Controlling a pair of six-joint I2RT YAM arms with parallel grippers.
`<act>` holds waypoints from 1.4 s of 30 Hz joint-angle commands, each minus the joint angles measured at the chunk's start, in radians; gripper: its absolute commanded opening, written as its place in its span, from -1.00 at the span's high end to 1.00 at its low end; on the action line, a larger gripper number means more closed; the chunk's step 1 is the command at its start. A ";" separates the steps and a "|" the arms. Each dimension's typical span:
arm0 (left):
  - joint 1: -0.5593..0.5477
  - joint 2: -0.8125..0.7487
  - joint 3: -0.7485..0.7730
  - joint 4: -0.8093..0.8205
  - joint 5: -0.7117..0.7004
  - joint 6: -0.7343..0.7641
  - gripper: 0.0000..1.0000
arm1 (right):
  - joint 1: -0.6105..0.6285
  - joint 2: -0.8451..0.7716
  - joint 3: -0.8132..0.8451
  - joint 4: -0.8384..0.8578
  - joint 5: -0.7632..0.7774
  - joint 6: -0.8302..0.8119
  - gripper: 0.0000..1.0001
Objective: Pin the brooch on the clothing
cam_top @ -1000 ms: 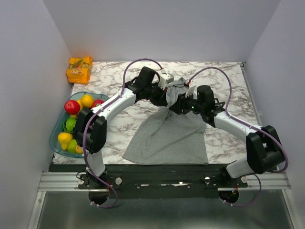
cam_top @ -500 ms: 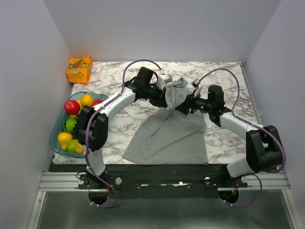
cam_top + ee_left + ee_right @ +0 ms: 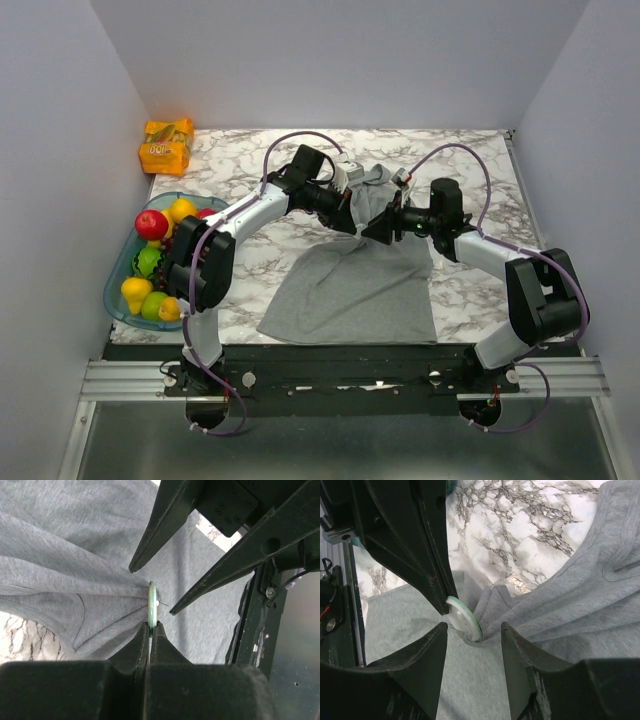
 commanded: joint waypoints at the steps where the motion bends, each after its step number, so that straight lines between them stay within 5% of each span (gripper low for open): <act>1: 0.007 0.009 0.028 0.022 0.063 -0.021 1.00 | 0.003 0.025 0.027 0.024 -0.050 -0.032 -0.08; 19: 0.027 0.012 0.030 0.024 0.077 -0.029 1.00 | -0.009 -0.020 -0.003 -0.012 -0.072 -0.058 -0.13; 42: 0.022 0.014 0.027 0.039 0.119 -0.044 1.00 | -0.017 0.028 0.040 0.002 -0.084 -0.042 0.22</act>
